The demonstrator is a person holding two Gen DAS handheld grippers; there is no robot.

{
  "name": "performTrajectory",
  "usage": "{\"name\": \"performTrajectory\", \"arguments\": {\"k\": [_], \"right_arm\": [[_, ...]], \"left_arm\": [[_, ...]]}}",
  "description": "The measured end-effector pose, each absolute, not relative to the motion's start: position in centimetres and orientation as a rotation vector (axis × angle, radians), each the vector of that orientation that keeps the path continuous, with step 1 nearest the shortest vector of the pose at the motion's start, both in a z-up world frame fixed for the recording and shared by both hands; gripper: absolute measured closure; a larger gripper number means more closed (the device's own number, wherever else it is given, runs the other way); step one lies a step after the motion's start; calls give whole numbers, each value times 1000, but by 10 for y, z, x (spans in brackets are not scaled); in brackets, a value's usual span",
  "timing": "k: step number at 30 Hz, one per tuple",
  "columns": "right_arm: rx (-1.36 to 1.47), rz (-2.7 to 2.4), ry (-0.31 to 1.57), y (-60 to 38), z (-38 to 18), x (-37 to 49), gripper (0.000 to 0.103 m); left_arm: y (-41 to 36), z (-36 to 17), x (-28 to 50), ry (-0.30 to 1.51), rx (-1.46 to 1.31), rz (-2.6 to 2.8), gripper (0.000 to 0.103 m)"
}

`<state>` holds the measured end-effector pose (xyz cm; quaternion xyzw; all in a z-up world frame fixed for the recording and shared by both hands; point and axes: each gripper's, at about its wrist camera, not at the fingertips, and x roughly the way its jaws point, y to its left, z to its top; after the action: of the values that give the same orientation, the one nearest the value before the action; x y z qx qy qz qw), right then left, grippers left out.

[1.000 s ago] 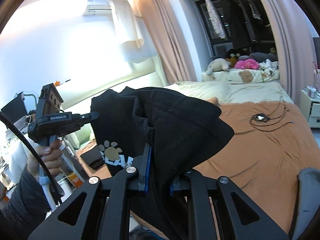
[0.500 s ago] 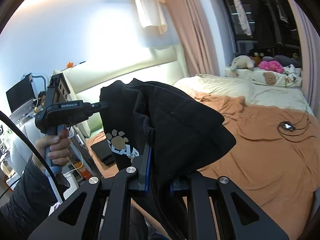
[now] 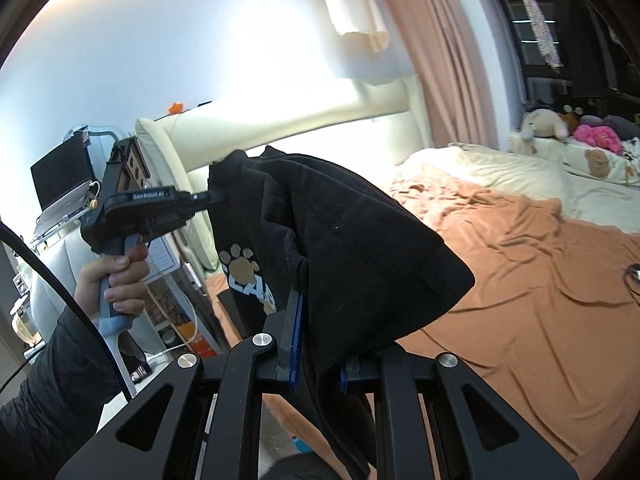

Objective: Fold small clothes
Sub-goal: 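Carry the held black shirt toward the bed's headboard with both tools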

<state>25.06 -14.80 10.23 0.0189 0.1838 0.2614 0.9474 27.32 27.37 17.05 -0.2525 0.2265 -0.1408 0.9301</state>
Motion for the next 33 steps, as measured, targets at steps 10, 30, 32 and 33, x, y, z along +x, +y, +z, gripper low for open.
{"name": "performTrajectory", "arguments": {"k": [10,30,32,33], "right_arm": [[-13,634,402,-93,102,290,93],[-108,763,437,-2,100,330,93],[-107,766,443,2,98,334,93],[-106,768,447,2,97,338,93]], "left_arm": [[369,173,258,430,-534,-161,98],[513,167,230,379,-550,57,98],[519,164,235,385,-546,78,98],[523,163,238,389,-544,84,98]]}}
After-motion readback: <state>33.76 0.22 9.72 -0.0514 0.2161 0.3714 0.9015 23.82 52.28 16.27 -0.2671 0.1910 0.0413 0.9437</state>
